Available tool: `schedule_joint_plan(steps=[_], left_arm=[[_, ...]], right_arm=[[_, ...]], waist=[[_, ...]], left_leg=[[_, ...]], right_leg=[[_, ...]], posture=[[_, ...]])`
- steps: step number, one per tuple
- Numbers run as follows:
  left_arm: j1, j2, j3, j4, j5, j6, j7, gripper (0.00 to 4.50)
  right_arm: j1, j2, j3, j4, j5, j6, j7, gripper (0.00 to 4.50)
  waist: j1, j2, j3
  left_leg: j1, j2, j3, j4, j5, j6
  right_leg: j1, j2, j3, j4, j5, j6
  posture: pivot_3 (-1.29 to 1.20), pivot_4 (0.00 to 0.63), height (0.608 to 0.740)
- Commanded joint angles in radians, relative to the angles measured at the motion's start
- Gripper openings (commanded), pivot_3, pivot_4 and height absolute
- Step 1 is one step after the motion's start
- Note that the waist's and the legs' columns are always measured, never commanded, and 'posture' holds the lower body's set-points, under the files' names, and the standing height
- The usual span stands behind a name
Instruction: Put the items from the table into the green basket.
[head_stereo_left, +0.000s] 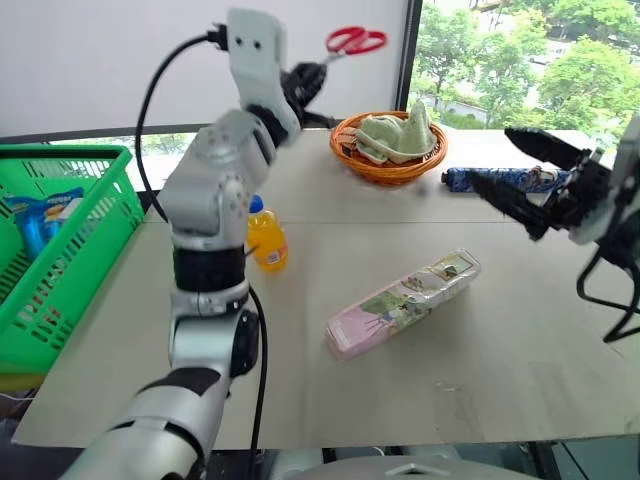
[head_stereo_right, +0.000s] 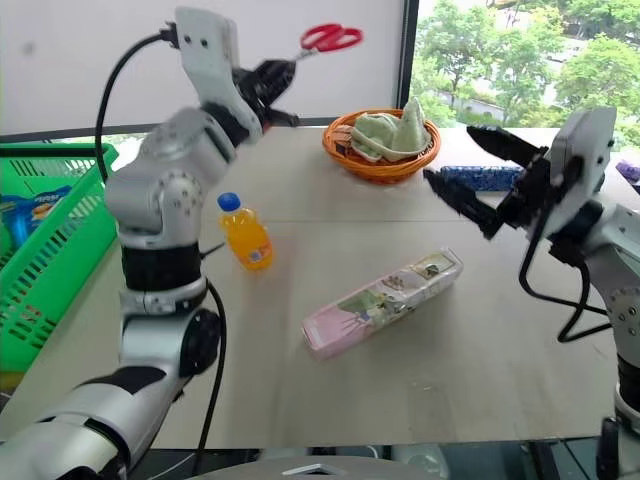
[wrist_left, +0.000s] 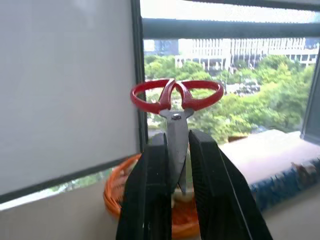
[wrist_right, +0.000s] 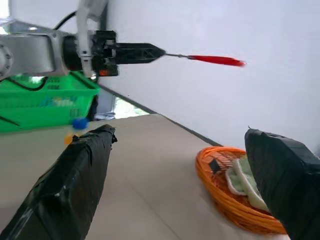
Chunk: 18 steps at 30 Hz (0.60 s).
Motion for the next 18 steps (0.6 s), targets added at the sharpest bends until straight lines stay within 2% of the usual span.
schedule_joint_plan(steps=[1, 2, 4, 5, 7, 8, 9, 10, 14, 16, 18], left_arm=[[-0.140, 0.108, 0.033, 0.285, 0.070, -0.195, -0.038, 0.04], [-0.182, 0.137, 0.030, 0.402, 0.088, -0.246, -0.050, 0.04], [-0.252, 0.168, 0.033, 0.613, 0.090, -0.355, -0.119, 1.06], [-0.290, 0.178, 0.016, 0.723, 0.116, -0.408, -0.131, 1.42], [-0.362, 0.177, 0.006, 0.928, 0.164, -0.512, -0.103, 2.28], [-0.382, 0.174, -0.015, 1.002, 0.202, -0.546, -0.088, 2.68], [-0.396, 0.171, -0.028, 1.052, 0.228, -0.572, -0.080, 3.37], [-0.403, 0.162, -0.025, 1.079, 0.229, -0.578, -0.087, 3.65], [-0.390, 0.136, 0.018, 1.035, 0.178, -0.621, -0.176, 3.65], [-0.320, 0.130, 0.039, 0.876, 0.123, -0.625, -0.255, 3.65], [-0.218, 0.118, 0.064, 0.618, 0.028, -0.549, -0.322, 3.65]], right_arm=[[-0.038, 0.019, 0.001, -0.018, 0.023, 0.025, -0.053, 4.50], [-0.043, 0.026, 0.003, -0.022, 0.027, 0.026, -0.057, 4.50], [-0.061, 0.043, 0.005, -0.021, 0.039, 0.025, -0.065, 4.50], [-0.067, 0.051, 0.008, -0.016, 0.043, 0.025, -0.065, 4.50], [-0.070, 0.060, 0.018, -0.007, 0.035, 0.019, -0.056, 4.50], [-0.071, 0.064, 0.021, -0.002, 0.030, 0.017, -0.052, 4.50], [-0.072, 0.066, 0.023, 0.001, 0.026, 0.016, -0.050, 4.50], [-0.071, 0.063, 0.021, 0.001, 0.023, 0.016, -0.046, 4.50], [-0.048, 0.047, -0.022, -0.014, 0.038, 0.027, -0.056, 4.50], [-0.016, 0.036, -0.039, -0.029, 0.038, 0.033, -0.059, 4.50], [0.016, 0.031, -0.052, -0.045, 0.046, 0.037, -0.057, 4.50]], waist=[[-0.004, 0.000, 0.000], [-0.004, 0.000, 0.001], [-0.007, 0.001, 0.000], [-0.006, 0.001, 0.000], [0.001, 0.001, 0.000], [0.007, 0.001, 0.000], [0.009, 0.001, 0.000], [0.010, 0.001, 0.000], [0.006, -0.001, 0.001], [-0.003, -0.001, 0.001], [-0.012, 0.000, 0.001]], left_leg=[[-0.001, 0.000, 0.000, -0.001, 0.000, 0.000], [-0.002, 0.000, 0.001, -0.001, 0.000, 0.000], [-0.005, 0.000, 0.002, -0.001, 0.000, 0.000], [-0.009, 0.000, 0.003, -0.001, 0.000, 0.000], [-0.013, 0.000, 0.002, 0.001, 0.000, 0.000], [-0.015, 0.000, 0.002, 0.002, 0.000, 0.000], [-0.016, -0.001, 0.001, 0.003, 0.000, 0.000], [-0.016, -0.001, 0.001, 0.003, 0.000, 0.001], [-0.024, -0.001, 0.001, 0.008, -0.001, 0.001], [-0.033, -0.001, 0.001, 0.013, 0.000, 0.002], [-0.031, 0.000, 0.002, 0.013, 0.000, 0.001]], right_leg=[[-0.002, 0.000, 0.000, 0.000, 0.000, 0.000], [-0.003, 0.000, 0.000, 0.001, 0.000, 0.000], [-0.007, 0.000, 0.001, 0.002, 0.000, 0.000], [-0.012, 0.000, 0.002, 0.002, 0.000, 0.000], [-0.015, 0.000, 0.000, 0.002, 0.000, 0.000], [-0.016, -0.001, -0.001, 0.002, 0.000, 0.000], [-0.017, -0.002, -0.002, 0.002, 0.000, 0.001], [-0.016, -0.002, -0.002, 0.001, 0.000, 0.001], [-0.023, -0.002, -0.002, 0.005, 0.001, 0.002], [-0.032, -0.003, -0.002, 0.013, 0.001, 0.002], [-0.032, -0.003, -0.001, 0.015, 0.001, 0.002]], posture=[[-0.19, 0.000, 0.740], [-0.18, 0.000, 0.740], [-0.18, 0.000, 0.740], [-0.16, 0.000, 0.740], [-0.16, 0.000, 0.740], [-0.16, 0.000, 0.740], [-0.16, 0.000, 0.740], [-0.18, 0.000, 0.740], [-0.20, 0.000, 0.740], [-0.21, 0.000, 0.740], [-0.21, 0.000, 0.740]])
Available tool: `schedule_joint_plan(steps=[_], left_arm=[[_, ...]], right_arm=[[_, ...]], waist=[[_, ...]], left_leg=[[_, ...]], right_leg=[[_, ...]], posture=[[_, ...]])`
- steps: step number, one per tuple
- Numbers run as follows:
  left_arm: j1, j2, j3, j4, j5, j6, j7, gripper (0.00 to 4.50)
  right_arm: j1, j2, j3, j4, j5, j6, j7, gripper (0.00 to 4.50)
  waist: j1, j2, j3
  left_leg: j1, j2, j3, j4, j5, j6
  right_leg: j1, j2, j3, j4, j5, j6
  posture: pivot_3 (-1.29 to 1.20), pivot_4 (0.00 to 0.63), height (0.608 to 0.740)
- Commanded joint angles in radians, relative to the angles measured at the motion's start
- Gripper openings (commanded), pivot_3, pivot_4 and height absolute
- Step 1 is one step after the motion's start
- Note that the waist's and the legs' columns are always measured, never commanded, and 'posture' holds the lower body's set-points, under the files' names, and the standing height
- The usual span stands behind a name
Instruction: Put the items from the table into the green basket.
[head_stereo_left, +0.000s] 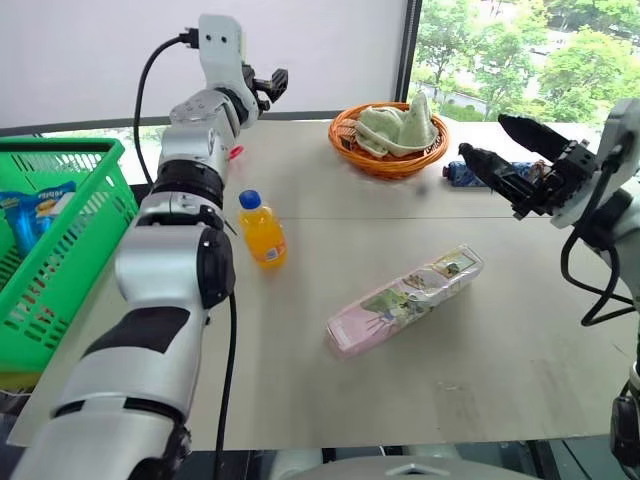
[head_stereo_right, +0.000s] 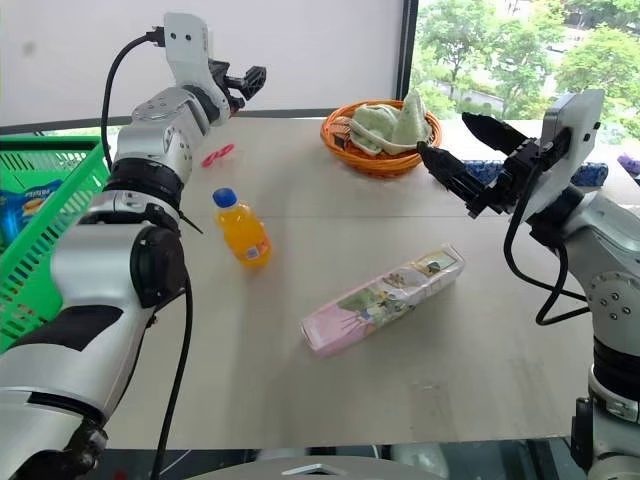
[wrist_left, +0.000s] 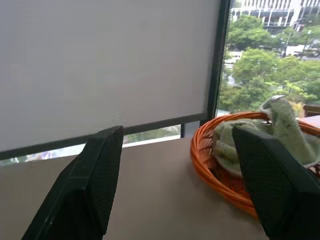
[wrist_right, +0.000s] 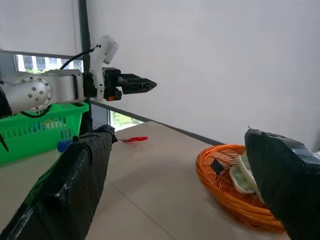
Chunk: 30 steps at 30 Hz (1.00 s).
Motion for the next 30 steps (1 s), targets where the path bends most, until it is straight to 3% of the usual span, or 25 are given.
schedule_joint_plan(steps=[1, 4, 8, 9, 11, 14, 16, 20, 24, 30], left_arm=[[0.144, -0.009, 0.055, -0.496, -0.187, 0.111, -0.120, 3.65], [0.350, -0.005, 0.055, -0.934, -0.362, 0.335, -0.139, 3.65], [0.663, 0.005, 0.072, -1.344, -0.670, 0.662, -0.102, 3.65], [0.737, 0.007, 0.070, -1.409, -0.684, 0.694, -0.071, 3.65], [0.880, -0.015, 0.041, -1.497, -0.588, 0.683, 0.043, 3.65], [1.114, -0.035, -0.064, -1.645, -0.390, 0.569, 0.145, 4.46], [1.220, -0.061, -0.097, -1.707, -0.302, 0.507, 0.202, 4.46], [1.478, -0.120, -0.030, -1.822, -0.228, 0.438, 0.280, 4.46], [1.536, -0.121, -0.029, -1.752, -0.123, 0.336, 0.294, 4.46], [1.389, -0.186, -0.037, -1.533, -0.043, 0.219, 0.340, 4.46]], right_arm=[[0.040, -0.019, -0.064, -0.054, 0.027, -0.003, 0.001, 4.50], [0.088, -0.028, -0.077, -0.059, 0.040, -0.002, 0.025, 4.50], [0.136, -0.039, -0.069, -0.037, 0.006, -0.021, 0.062, 4.50], [0.145, -0.041, -0.065, -0.031, -0.003, -0.027, 0.075, 4.50], [0.160, -0.039, -0.060, -0.018, -0.014, -0.034, 0.094, 4.50], [0.210, -0.056, -0.043, -0.006, -0.057, -0.054, 0.153, 4.50], [0.243, -0.068, -0.039, 0.000, -0.080, -0.066, 0.184, 4.50], [0.314, -0.109, -0.026, 0.009, -0.163, -0.109, 0.251, 4.50], [0.283, -0.089, -0.032, 0.009, -0.117, -0.096, 0.266, 4.50], [0.274, -0.078, -0.015, -0.042, -0.069, -0.078, 0.289, 4.50]], waist=[[-0.014, 0.001, 0.000], [-0.039, 0.003, -0.001], [-0.055, 0.007, -0.003], [-0.053, 0.007, -0.002], [-0.049, 0.006, -0.002], [-0.043, 0.005, -0.003], [-0.027, 0.001, -0.001], [-0.006, 0.001, -0.002], [0.011, 0.003, -0.003], [0.020, 0.003, -0.003]], left_leg=[[0.001, 0.001, 0.000, 0.000, 0.000, 0.000], [0.003, 0.002, 0.000, 0.000, 0.001, -0.001], [0.013, 0.002, 0.001, 0.000, 0.001, -0.001], [0.020, 0.002, 0.001, -0.001, 0.001, -0.001], [0.026, 0.002, 0.000, -0.003, 0.001, -0.001], [0.042, 0.001, 0.000, -0.005, 0.000, -0.001], [0.046, 0.001, 0.001, -0.007, -0.004, -0.001], [0.045, 0.001, 0.002, -0.007, -0.004, -0.003], [0.045, 0.001, 0.002, -0.007, -0.005, -0.002], [0.044, 0.001, 0.002, -0.007, -0.006, -0.001]], right_leg=[[0.000, 0.000, 0.001, 0.001, 0.000, 0.000], [0.001, 0.001, 0.002, 0.002, 0.000, 0.000], [0.011, 0.001, 0.004, 0.003, 0.000, 0.000], [0.017, 0.001, 0.004, 0.002, 0.000, 0.000], [0.023, 0.002, 0.004, 0.002, 0.000, 0.000], [0.040, 0.002, 0.004, -0.001, 0.000, 0.000], [0.042, 0.002, 0.005, 0.000, -0.001, 0.000], [0.041, 0.001, 0.005, -0.002, 0.000, 0.000], [0.040, 0.001, 0.005, -0.001, -0.001, -0.001], [0.040, 0.000, 0.005, -0.002, -0.001, -0.001]], posture=[[-0.21, 0.000, 0.740], [-0.20, 0.000, 0.740], [-0.18, 0.000, 0.740], [-0.17, 0.000, 0.740], [-0.16, 0.000, 0.740], [-0.16, 0.000, 0.740], [-0.16, 0.000, 0.740], [-0.15, 0.000, 0.740], [-0.16, 0.000, 0.740], [-0.17, 0.000, 0.740]])
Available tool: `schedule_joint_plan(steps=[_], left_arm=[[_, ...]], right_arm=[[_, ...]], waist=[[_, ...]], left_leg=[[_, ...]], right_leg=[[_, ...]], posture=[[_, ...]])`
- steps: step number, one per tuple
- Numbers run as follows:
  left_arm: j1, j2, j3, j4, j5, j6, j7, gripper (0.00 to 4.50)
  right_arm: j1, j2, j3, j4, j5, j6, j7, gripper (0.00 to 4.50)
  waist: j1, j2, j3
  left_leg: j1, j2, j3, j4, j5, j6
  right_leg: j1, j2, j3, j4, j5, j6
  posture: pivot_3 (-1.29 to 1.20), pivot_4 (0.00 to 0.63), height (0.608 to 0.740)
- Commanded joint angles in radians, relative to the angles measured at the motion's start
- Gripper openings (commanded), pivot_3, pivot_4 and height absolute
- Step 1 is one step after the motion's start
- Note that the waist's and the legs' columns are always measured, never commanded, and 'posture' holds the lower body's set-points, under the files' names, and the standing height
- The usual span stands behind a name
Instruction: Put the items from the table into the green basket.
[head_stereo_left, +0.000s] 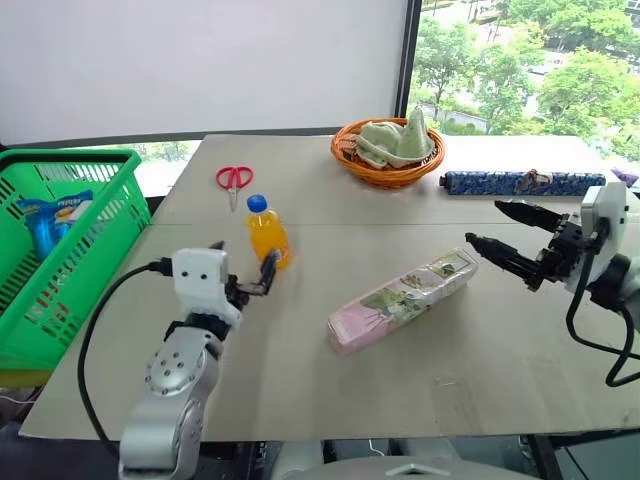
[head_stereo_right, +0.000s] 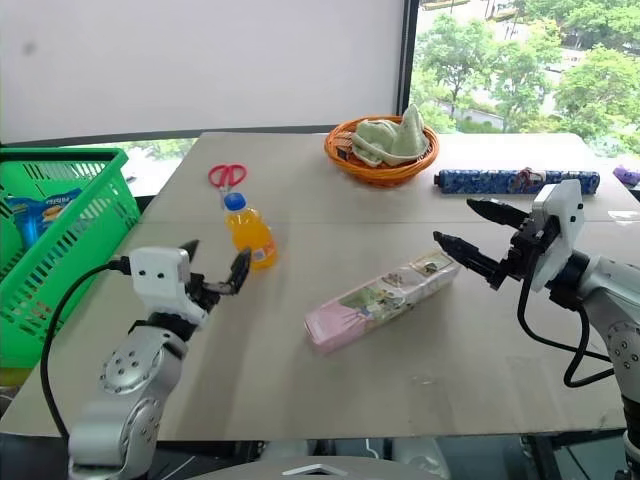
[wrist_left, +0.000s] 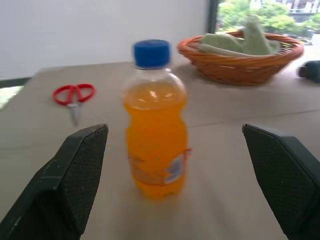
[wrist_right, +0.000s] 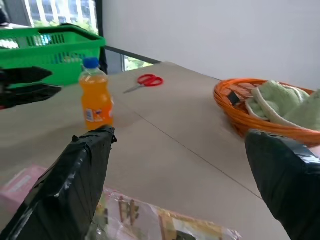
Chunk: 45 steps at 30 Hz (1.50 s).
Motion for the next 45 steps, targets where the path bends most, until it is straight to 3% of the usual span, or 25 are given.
schedule_joint_plan(steps=[1, 13, 22, 25, 26, 29, 31, 35, 40, 45], left_arm=[[-0.088, -0.029, -0.033, 0.086, 0.029, -0.072, -0.003, 4.46], [-0.286, -0.049, -0.011, 0.398, 0.040, -0.168, -0.045, 4.46], [-0.352, -0.062, -0.009, 0.506, 0.046, -0.222, -0.060, 4.46], [-0.361, -0.052, 0.005, 0.518, 0.059, -0.238, -0.045, 3.70], [-0.367, -0.047, 0.009, 0.525, 0.062, -0.243, -0.043, 3.00], [-0.398, -0.031, 0.027, 0.543, 0.065, -0.255, -0.036, 2.49], [-0.427, -0.013, 0.044, 0.558, 0.072, -0.256, -0.019, 2.49], [-0.571, 0.120, 0.131, 0.616, 0.124, -0.251, 0.061, 2.49], [-0.778, 0.389, 0.254, 0.760, 0.193, -0.242, 0.176, 2.49], [-0.828, 0.549, 0.283, 0.912, 0.245, -0.192, 0.209, 2.49]], right_arm=[[-0.016, -0.005, -0.007, -0.049, 0.019, -0.011, 0.011, 4.50], [-0.004, 0.009, 0.022, -0.122, 0.071, 0.023, -0.020, 4.50], [0.003, 0.021, 0.029, -0.138, 0.086, 0.024, -0.042, 4.50], [-0.002, 0.024, 0.040, -0.133, 0.082, 0.021, -0.038, 4.50], [-0.005, 0.025, 0.045, -0.131, 0.081, 0.020, -0.035, 4.50], [-0.018, 0.028, 0.064, -0.130, 0.076, 0.015, -0.029, 4.50], [-0.033, 0.032, 0.073, -0.127, 0.078, 0.014, -0.030, 4.50], [-0.102, 0.047, 0.095, -0.132, 0.103, 0.028, -0.047, 4.50], [-0.248, 0.094, 0.117, -0.168, 0.229, 0.077, -0.140, 4.50], [-0.342, 0.108, 0.125, -0.163, 0.308, 0.111, -0.191, 4.50]], waist=[[0.001, -0.001, 0.000], [-0.017, -0.001, -0.001], [-0.018, -0.001, -0.001], [-0.018, -0.001, -0.001], [-0.018, -0.001, -0.001], [-0.017, -0.001, -0.001], [-0.018, -0.002, 0.000], [-0.021, -0.007, 0.003], [-0.031, -0.012, 0.004], [-0.015, -0.012, 0.003]], left_leg=[[-0.001, 0.000, 0.000, 0.000, 0.000, 0.000], [-0.010, 0.000, 0.000, 0.001, 0.002, 0.006], [-0.010, 0.000, 0.000, 0.001, 0.002, 0.005], [-0.010, 0.000, 0.000, 0.001, 0.002, 0.005], [-0.010, 0.000, 0.000, 0.001, 0.002, 0.005], [-0.010, 0.000, 0.000, 0.001, 0.002, 0.005], [-0.010, 0.000, 0.000, 0.001, 0.002, 0.005], [-0.011, 0.000, 0.000, 0.001, 0.002, 0.005], [-0.028, 0.001, -0.001, 0.003, 0.005, 0.001], [-0.031, -0.001, 0.001, 0.002, 0.004, 0.003]], right_leg=[[0.000, 0.000, 0.000, 0.000, 0.000, 0.000], [-0.009, 0.000, -0.001, 0.000, 0.000, 0.001], [-0.009, 0.000, -0.001, 0.000, 0.000, 0.001], [-0.009, 0.000, -0.001, 0.000, 0.000, 0.001], [-0.009, 0.000, -0.001, 0.000, 0.000, 0.001], [-0.009, 0.000, -0.001, 0.000, 0.000, 0.001], [-0.009, 0.000, -0.001, 0.000, 0.000, 0.001], [-0.011, 0.001, -0.001, 0.001, 0.001, 0.001], [-0.028, 0.002, -0.001, 0.003, 0.001, 0.001], [-0.030, -0.002, -0.002, 0.001, 0.001, 0.001]], posture=[[-0.17, 0.000, 0.740], [-0.21, 0.000, 0.740], [-0.21, 0.000, 0.740], [-0.21, 0.000, 0.740], [-0.21, 0.000, 0.740], [-0.20, 0.000, 0.740], [-0.20, 0.000, 0.740], [-0.20, 0.000, 0.740], [-0.15, 0.000, 0.740], [-0.13, 0.000, 0.740]])
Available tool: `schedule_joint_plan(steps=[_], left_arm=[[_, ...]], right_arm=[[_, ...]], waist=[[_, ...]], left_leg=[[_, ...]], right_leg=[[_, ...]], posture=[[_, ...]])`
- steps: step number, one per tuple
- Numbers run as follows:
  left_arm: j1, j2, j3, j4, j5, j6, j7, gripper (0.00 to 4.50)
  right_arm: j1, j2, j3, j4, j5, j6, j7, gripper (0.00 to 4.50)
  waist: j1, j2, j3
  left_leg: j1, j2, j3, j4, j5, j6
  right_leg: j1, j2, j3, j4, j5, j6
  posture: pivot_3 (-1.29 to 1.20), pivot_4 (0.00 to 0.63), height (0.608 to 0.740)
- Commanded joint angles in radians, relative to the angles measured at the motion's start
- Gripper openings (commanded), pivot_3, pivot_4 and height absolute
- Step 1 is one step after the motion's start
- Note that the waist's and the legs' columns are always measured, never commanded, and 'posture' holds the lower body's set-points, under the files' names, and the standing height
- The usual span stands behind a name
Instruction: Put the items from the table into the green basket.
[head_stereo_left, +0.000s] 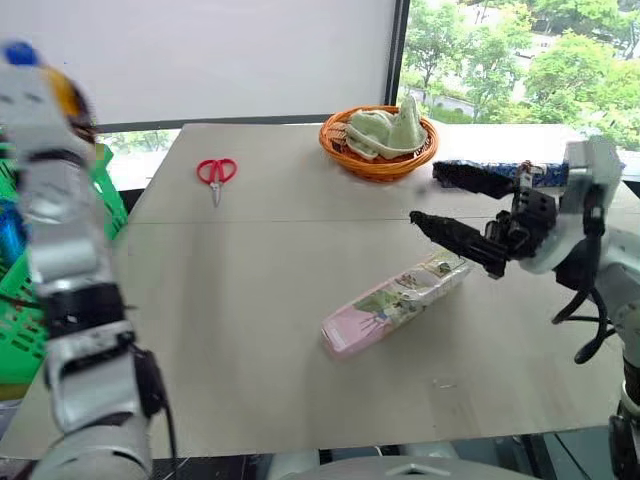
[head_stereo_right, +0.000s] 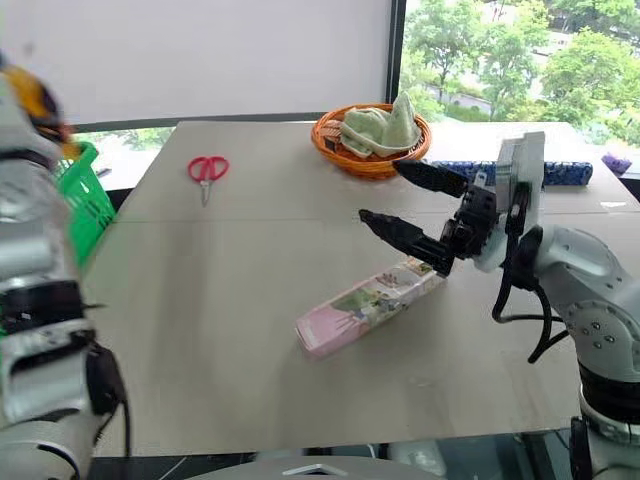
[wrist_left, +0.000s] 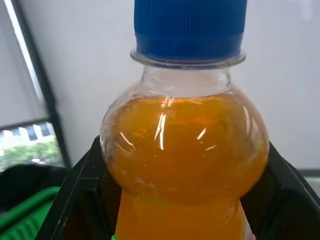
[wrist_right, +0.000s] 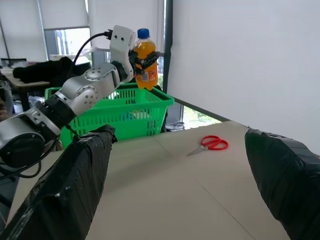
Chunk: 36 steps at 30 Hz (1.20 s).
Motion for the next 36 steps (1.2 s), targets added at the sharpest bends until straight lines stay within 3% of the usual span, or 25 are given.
schedule_joint_plan(steps=[1, 2, 6, 7, 13, 17, 22, 26, 31, 36], left_arm=[[0.001, 0.046, 0.002, 0.078, 0.039, 0.025, 0.015, 2.49], [0.001, 0.054, 0.002, 0.101, 0.043, 0.043, 0.020, 2.49], [0.018, 0.040, -0.002, 0.100, 0.056, 0.062, 0.061, 4.30], [0.024, 0.035, 0.001, 0.095, 0.055, 0.068, 0.071, 4.44], [0.005, -0.002, 0.020, 0.065, 0.013, 0.056, 0.087, 4.44], [-0.054, -0.125, -0.113, -0.045, -0.153, 0.003, -0.236, 4.44], [0.082, -0.234, -0.364, -0.335, -0.373, 0.317, -0.593, 4.44], [0.223, -0.143, -0.598, -0.576, -0.453, 0.532, -0.821, 4.44], [0.241, -0.105, -0.722, -0.679, -0.499, 0.696, -0.909, 4.44], [0.203, -0.176, -0.807, -0.674, -0.488, 0.772, -0.898, 4.44]], right_arm=[[-0.047, 0.001, -0.011, -0.013, 0.060, 0.014, -0.031, 4.50], [-0.054, 0.002, -0.012, -0.010, 0.071, 0.017, -0.034, 4.50], [-0.057, -0.013, -0.015, -0.007, 0.085, 0.020, -0.024, 4.50], [-0.056, -0.016, -0.018, -0.008, 0.090, 0.021, -0.024, 4.50], [-0.035, -0.035, -0.030, -0.010, 0.085, 0.018, -0.031, 4.50], [0.033, -0.059, -0.062, 0.010, 0.057, 0.004, -0.009, 4.50], [0.212, -0.140, -0.134, 0.058, -0.064, -0.047, 0.110, 4.50], [0.399, -0.174, -0.229, 0.078, -0.118, -0.084, 0.210, 4.50], [0.611, -0.191, -0.325, 0.078, -0.220, -0.152, 0.303, 4.50], [0.762, -0.171, -0.381, 0.063, -0.272, -0.200, 0.361, 4.50]], waist=[[0.014, 0.000, 0.000], [0.019, 0.000, 0.000], [0.031, -0.008, -0.003], [0.032, -0.009, -0.004], [0.032, -0.010, -0.005], [0.045, -0.011, -0.006], [0.034, -0.008, -0.008], [-0.008, -0.001, -0.005], [-0.027, 0.012, -0.007], [-0.027, 0.015, -0.007]], left_leg=[[0.000, 0.000, 0.000, 0.000, 0.000, 0.000], [0.000, 0.000, 0.000, 0.000, 0.000, 0.000], [0.000, 0.000, -0.001, 0.002, 0.000, 0.000], [0.000, 0.000, -0.001, 0.003, 0.000, 0.000], [0.001, -0.001, -0.002, 0.003, 0.000, 0.000], [0.000, -0.001, -0.003, 0.003, 0.000, 0.000], [0.002, -0.003, -0.003, 0.004, 0.000, 0.001], [0.003, 0.000, -0.002, 0.004, 0.000, 0.000], [0.006, 0.004, -0.005, 0.003, 0.003, -0.004], [0.024, 0.003, -0.005, 0.002, 0.000, 0.000]], right_leg=[[0.000, 0.000, -0.001, 0.000, 0.000, 0.000], [0.000, -0.001, -0.001, 0.000, 0.000, 0.000], [0.000, -0.001, -0.004, 0.003, 0.000, 0.000], [0.001, -0.002, -0.004, 0.003, 0.000, 0.000], [0.002, -0.004, -0.005, 0.003, 0.001, 0.001], [0.002, -0.004, -0.008, 0.003, 0.001, 0.001], [0.008, -0.008, -0.011, -0.001, 0.001, 0.001], [0.008, -0.003, -0.008, 0.001, 0.000, 0.001], [0.008, 0.004, -0.007, 0.003, -0.001, -0.001], [0.027, 0.004, -0.005, 0.000, -0.002, -0.001]], posture=[[-0.13, 0.000, 0.740], [-0.13, 0.000, 0.740], [-0.14, 0.000, 0.740], [-0.14, 0.000, 0.740], [-0.15, 0.000, 0.740], [-0.15, 0.000, 0.740], [-0.18, 0.000, 0.740], [-0.21, 0.000, 0.740], [-0.26, 0.000, 0.740], [-0.31, 0.000, 0.740]])
